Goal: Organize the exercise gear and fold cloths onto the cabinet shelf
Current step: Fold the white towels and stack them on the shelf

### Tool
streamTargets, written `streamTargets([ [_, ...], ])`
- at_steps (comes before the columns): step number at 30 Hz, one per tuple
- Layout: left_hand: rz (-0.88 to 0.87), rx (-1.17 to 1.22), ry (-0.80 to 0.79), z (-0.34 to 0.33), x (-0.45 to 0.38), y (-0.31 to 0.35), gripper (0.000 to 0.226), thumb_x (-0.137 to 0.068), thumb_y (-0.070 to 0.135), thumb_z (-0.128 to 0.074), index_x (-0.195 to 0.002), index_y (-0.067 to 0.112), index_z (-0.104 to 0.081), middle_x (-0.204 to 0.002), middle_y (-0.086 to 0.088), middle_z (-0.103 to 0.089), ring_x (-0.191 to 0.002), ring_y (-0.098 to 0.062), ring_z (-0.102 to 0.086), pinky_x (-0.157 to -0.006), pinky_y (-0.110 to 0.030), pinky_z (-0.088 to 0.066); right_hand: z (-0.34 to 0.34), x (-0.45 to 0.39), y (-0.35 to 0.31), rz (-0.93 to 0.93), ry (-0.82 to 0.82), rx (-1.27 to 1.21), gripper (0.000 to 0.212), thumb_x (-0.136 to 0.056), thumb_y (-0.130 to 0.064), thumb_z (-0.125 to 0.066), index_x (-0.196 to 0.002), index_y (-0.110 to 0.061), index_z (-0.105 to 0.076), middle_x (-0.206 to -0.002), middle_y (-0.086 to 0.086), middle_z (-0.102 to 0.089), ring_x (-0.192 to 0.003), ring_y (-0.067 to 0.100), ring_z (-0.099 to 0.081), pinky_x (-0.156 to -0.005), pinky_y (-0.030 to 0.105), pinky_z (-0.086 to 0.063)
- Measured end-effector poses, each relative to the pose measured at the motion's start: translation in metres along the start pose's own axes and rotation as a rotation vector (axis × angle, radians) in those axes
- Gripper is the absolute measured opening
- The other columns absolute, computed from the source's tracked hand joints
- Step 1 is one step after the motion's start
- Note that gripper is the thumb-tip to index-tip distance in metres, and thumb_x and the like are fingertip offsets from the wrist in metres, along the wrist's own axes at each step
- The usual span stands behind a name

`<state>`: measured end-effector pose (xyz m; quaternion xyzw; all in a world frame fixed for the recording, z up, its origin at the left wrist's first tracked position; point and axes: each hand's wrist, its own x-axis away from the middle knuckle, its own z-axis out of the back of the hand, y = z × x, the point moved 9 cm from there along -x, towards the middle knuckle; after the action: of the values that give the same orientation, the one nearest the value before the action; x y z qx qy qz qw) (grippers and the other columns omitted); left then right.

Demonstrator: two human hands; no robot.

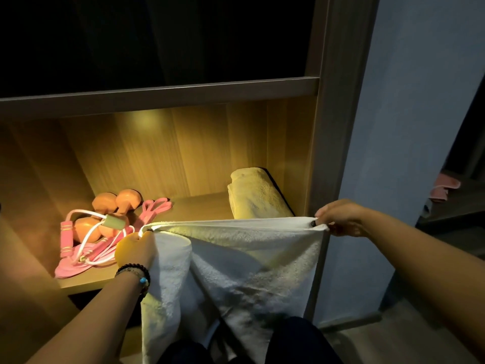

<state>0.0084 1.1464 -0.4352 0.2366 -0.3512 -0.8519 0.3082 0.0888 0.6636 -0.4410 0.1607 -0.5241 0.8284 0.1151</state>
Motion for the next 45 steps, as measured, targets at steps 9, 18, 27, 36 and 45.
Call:
streamTargets([
  [9,-0.009,0.064,0.029,-0.011,0.004,0.000,0.044,-0.094,0.027,-0.047,-0.064,-0.004,-0.054,-0.064,-0.016,-0.048,-0.066,-0.030,-0.043,-0.062,-0.035,-0.030,-0.017,0.013,-0.030,0.361,-0.029,0.908,0.031,-0.083,0.004,-0.055,-0.088,-0.016,-0.077,-0.092,-0.004,-0.067,-0.074,0.008,-0.061,-0.065,0.015,-0.048],
  [18,-0.017,0.032,0.030,-0.007,0.005,0.013,0.045,-0.096,0.021,-0.045,-0.054,0.009,-0.036,-0.058,-0.008,-0.035,-0.071,-0.029,-0.039,-0.065,-0.034,-0.026,-0.024,0.023,-0.015,0.483,0.082,1.205,0.061,-0.088,-0.058,-0.054,-0.048,-0.013,-0.042,-0.047,0.002,-0.038,-0.045,0.015,-0.035,-0.050,0.031,-0.033],
  [27,0.062,0.082,-0.060,-0.021,0.004,0.005,0.041,-0.088,0.035,-0.062,-0.069,-0.001,-0.068,-0.062,-0.010,-0.058,-0.058,-0.025,-0.047,-0.053,-0.026,-0.033,0.009,0.019,-0.050,0.406,0.398,0.567,0.039,-0.076,-0.011,-0.058,-0.046,-0.012,-0.034,-0.048,0.003,-0.031,-0.047,0.018,-0.034,-0.046,0.026,-0.029],
  [36,-0.131,0.095,-0.154,-0.005,0.014,0.085,0.051,-0.097,0.047,-0.044,-0.082,0.001,-0.060,-0.084,-0.016,-0.056,-0.085,-0.027,-0.058,-0.068,-0.029,-0.034,-0.046,0.055,-0.075,0.534,0.150,0.045,0.025,-0.086,-0.002,-0.052,-0.092,-0.018,-0.070,-0.084,0.004,-0.067,-0.046,0.021,-0.062,-0.044,0.027,-0.050],
  [45,-0.020,0.789,-0.266,-0.031,0.063,0.126,0.044,-0.095,0.051,-0.047,-0.068,0.017,-0.042,-0.069,-0.006,-0.037,-0.069,-0.021,-0.038,-0.068,-0.033,-0.032,-0.102,0.106,-0.094,0.690,-0.230,0.152,0.018,-0.082,-0.005,-0.067,-0.095,-0.016,-0.074,-0.089,0.002,-0.075,-0.086,0.014,-0.070,-0.074,0.026,-0.056],
])
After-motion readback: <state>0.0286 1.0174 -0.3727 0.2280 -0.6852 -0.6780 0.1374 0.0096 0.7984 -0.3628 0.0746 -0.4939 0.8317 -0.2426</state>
